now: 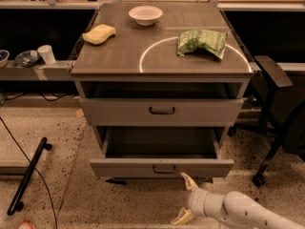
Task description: Close middle drawer
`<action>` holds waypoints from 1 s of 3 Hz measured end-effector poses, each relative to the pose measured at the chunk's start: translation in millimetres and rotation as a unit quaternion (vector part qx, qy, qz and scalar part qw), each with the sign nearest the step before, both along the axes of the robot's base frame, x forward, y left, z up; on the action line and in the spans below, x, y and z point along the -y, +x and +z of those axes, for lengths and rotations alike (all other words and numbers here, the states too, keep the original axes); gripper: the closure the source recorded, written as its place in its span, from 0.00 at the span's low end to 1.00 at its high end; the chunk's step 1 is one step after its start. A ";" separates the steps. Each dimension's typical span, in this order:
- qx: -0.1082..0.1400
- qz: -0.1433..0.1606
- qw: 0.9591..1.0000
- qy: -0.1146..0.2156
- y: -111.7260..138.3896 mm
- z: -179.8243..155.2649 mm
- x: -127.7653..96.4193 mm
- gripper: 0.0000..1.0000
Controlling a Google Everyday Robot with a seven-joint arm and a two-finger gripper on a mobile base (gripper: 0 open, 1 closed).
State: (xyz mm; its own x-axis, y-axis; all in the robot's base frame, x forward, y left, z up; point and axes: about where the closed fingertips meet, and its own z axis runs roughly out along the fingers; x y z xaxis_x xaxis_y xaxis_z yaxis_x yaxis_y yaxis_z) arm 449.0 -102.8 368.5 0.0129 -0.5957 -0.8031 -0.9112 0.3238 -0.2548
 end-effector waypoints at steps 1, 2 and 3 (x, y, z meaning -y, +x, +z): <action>0.011 -0.010 1.000 0.004 34.4 -6.8 -1.5 0.26; 0.023 -0.032 0.999 0.010 59.8 -5.5 10.1 0.50; 0.034 -0.053 0.998 0.014 78.2 -2.0 19.8 0.71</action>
Offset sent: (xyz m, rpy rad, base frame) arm 0.0874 -0.0273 -0.0037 0.0283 -0.0732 -0.1187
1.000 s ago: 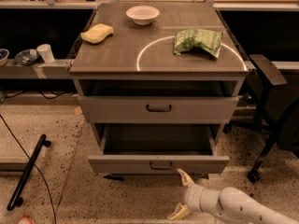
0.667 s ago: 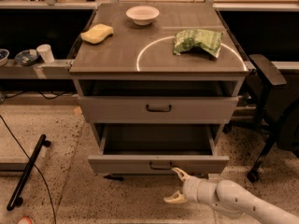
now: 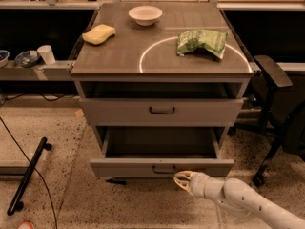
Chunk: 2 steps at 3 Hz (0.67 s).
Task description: Close middle drawer
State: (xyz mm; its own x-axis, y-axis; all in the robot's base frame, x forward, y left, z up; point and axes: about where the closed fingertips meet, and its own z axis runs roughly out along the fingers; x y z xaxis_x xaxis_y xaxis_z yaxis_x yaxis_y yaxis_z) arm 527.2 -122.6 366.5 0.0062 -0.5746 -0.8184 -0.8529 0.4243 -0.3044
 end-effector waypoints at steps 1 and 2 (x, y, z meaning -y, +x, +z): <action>0.011 -0.017 1.000 0.001 20.4 1.1 3.5 0.54; 0.014 -0.025 1.000 0.001 29.4 -0.2 2.5 0.29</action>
Offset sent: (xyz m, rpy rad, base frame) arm 0.0400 -0.0059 -0.0011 -0.0032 -0.0360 -0.0749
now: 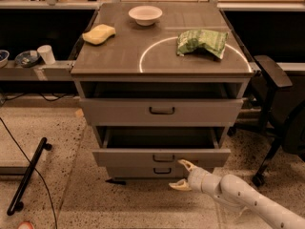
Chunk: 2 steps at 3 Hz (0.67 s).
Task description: Close middle drawer
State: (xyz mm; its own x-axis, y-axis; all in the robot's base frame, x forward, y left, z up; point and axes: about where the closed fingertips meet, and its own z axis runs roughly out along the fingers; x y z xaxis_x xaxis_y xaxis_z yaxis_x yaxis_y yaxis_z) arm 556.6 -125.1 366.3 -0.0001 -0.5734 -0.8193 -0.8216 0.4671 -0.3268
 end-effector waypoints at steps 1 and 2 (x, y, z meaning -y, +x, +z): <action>0.000 0.000 1.000 0.000 0.0 0.0 0.0 0.07; 0.000 0.000 1.000 0.000 0.0 0.0 0.0 0.00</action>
Offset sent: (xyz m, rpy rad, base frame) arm 0.0000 0.0000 0.0000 0.0000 0.0000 0.0000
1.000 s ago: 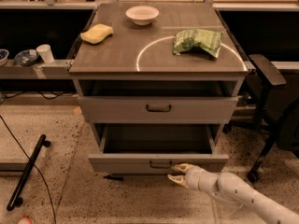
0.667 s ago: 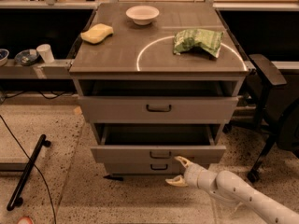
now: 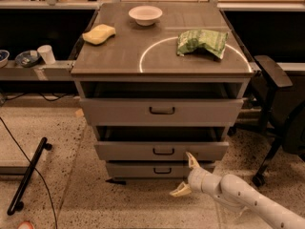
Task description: Close middle drawer
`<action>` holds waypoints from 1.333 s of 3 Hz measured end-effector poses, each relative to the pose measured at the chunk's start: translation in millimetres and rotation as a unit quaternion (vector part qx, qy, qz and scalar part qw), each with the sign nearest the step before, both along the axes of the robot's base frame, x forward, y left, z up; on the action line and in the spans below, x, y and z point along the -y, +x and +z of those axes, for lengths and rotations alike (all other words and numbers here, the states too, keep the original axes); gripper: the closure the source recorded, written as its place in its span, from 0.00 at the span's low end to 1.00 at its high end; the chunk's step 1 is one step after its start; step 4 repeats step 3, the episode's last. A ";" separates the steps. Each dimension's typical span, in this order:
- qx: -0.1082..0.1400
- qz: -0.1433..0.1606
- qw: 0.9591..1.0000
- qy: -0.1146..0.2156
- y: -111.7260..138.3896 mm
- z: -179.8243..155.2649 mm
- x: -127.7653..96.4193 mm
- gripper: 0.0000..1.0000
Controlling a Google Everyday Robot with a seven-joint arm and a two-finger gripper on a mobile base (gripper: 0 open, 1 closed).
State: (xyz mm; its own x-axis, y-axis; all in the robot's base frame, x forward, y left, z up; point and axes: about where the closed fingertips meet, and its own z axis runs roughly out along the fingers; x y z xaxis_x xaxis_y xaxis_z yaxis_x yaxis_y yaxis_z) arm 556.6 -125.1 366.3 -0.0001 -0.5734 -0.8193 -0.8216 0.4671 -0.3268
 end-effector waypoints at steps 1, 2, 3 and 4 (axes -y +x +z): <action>-0.010 0.005 1.000 0.008 1.3 -0.5 -0.1 0.00; -0.012 0.006 1.000 0.011 33.7 6.7 3.2 0.00; -0.012 0.006 1.000 0.011 33.7 6.7 3.2 0.00; -0.012 0.006 1.000 0.011 33.7 6.7 3.2 0.00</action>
Offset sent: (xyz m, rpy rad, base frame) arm 0.0313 -0.0151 0.0019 0.0191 0.0558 -0.0032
